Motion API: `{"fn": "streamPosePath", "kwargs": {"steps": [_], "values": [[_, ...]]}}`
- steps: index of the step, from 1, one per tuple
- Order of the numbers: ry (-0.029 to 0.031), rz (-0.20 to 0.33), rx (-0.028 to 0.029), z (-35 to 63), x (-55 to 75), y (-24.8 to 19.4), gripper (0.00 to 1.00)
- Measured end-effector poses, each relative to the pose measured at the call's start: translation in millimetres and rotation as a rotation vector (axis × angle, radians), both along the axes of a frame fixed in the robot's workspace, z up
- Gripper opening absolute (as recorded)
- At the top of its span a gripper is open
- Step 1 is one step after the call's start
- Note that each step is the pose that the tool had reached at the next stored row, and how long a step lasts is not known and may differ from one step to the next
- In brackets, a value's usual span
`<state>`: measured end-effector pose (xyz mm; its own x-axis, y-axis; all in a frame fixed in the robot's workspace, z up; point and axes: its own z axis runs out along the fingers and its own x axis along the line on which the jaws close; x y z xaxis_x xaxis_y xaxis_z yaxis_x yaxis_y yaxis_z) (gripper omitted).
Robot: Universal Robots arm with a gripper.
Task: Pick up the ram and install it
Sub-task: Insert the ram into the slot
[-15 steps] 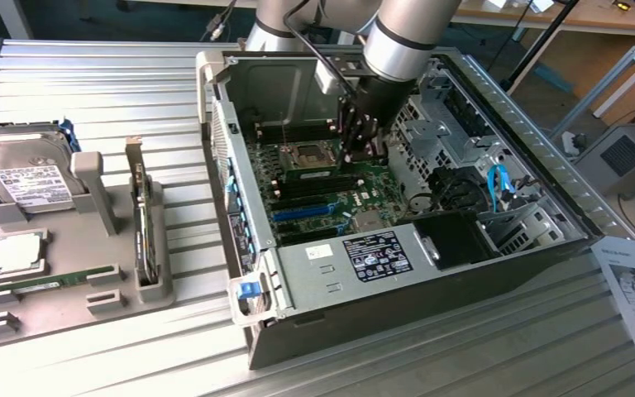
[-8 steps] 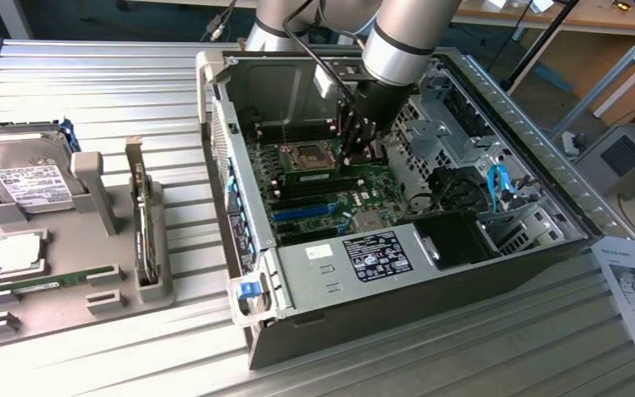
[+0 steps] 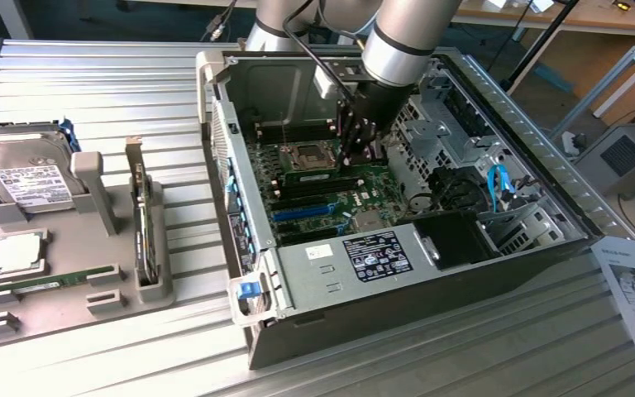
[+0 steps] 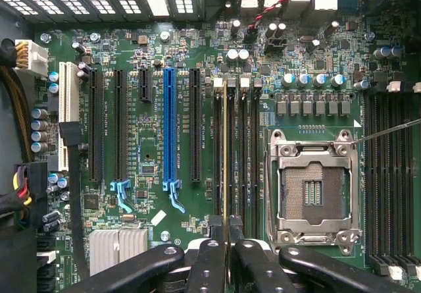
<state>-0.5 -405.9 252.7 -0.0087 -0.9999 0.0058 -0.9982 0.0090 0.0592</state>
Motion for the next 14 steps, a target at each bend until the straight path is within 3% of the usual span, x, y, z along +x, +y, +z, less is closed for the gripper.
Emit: {"fn": "streamPosePath", "kwargs": {"steps": [14], "values": [[0.0000,0.006,0.0000,-0.2,-1.6,0.0,0.12]]}}
